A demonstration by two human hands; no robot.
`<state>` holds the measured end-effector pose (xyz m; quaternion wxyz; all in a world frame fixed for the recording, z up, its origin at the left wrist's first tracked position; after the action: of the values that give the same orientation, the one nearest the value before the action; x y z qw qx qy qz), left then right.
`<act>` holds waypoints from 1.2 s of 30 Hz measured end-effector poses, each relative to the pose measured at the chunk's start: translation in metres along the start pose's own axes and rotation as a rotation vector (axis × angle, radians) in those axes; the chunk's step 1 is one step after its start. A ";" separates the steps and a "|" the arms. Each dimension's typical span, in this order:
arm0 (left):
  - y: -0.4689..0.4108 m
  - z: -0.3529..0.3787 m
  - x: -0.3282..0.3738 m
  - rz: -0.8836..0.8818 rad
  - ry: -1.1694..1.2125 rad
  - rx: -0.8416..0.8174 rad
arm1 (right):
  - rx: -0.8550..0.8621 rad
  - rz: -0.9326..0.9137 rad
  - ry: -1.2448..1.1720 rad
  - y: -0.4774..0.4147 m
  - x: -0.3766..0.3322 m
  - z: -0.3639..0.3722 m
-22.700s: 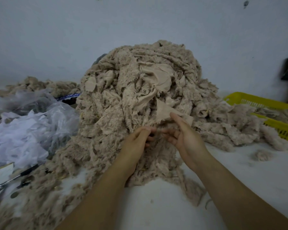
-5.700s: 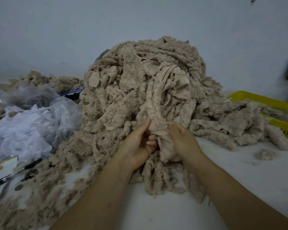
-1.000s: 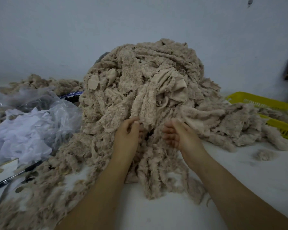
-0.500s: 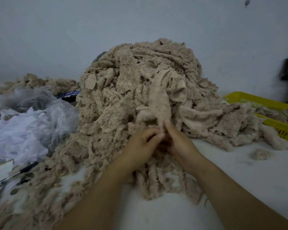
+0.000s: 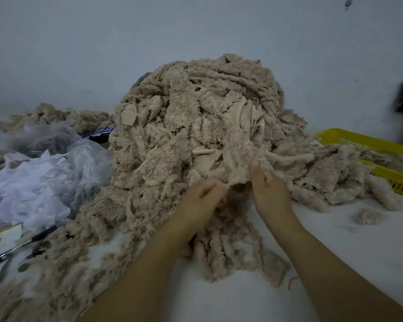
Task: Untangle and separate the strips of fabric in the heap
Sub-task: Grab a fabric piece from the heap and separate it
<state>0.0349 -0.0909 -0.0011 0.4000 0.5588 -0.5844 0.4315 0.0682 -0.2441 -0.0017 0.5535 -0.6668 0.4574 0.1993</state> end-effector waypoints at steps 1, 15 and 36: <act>-0.001 -0.006 0.001 -0.035 0.120 0.096 | 0.003 -0.026 -0.002 0.001 -0.003 0.002; -0.011 -0.053 -0.028 -0.359 0.934 0.686 | -0.116 -0.474 0.175 0.007 -0.037 0.018; -0.011 -0.014 -0.014 -0.318 0.424 -0.011 | -0.416 -0.552 0.047 0.019 -0.041 0.033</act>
<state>0.0468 -0.0735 -0.0094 0.5790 0.5386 -0.3949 0.4676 0.0393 -0.1974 0.0093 0.4279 -0.8685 0.2218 0.1157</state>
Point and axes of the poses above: each hand's wrist, its own y-axis away from the middle knuckle, its own z-axis out of the palm, x = y × z, the point moved 3 cm from there along -y, towards the middle knuckle, and after that the axes turned 13 degrees about -z, right-handed, at the moved point
